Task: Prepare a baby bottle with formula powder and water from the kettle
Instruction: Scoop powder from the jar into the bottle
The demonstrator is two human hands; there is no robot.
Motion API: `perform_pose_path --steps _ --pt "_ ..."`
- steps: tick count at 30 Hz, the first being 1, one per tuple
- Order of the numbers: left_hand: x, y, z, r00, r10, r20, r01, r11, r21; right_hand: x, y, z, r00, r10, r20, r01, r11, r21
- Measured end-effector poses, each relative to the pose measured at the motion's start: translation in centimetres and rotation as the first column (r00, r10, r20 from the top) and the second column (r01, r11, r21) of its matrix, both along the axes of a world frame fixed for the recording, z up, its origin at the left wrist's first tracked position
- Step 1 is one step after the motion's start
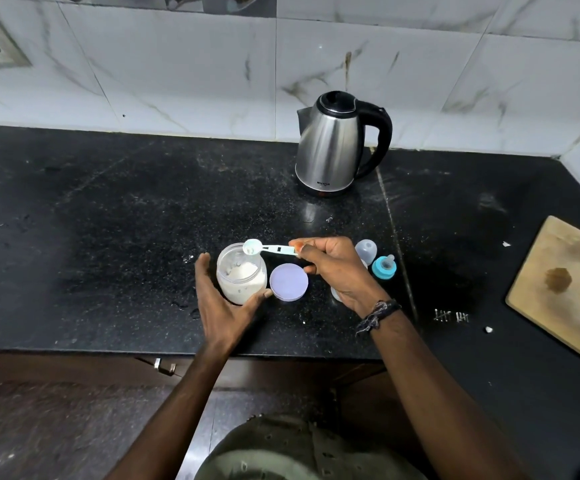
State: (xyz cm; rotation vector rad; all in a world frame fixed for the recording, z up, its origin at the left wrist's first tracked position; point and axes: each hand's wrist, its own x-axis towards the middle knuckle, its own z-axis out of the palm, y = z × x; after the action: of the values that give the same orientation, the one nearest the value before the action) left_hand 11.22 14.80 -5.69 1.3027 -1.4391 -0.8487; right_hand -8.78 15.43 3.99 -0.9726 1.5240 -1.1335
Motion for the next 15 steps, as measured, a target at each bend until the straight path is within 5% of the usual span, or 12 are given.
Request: perform_pose_path --steps 8,15 --pt "-4.5 2.0 3.4 0.999 0.011 -0.044 -0.021 0.973 -0.230 -2.2 1.0 1.8 0.995 -0.065 0.071 0.069 0.996 -0.049" --pt "-9.5 2.3 3.8 0.974 -0.220 -0.053 0.214 0.971 -0.107 -6.3 3.6 2.6 0.977 -0.190 0.095 0.196 0.979 -0.060"
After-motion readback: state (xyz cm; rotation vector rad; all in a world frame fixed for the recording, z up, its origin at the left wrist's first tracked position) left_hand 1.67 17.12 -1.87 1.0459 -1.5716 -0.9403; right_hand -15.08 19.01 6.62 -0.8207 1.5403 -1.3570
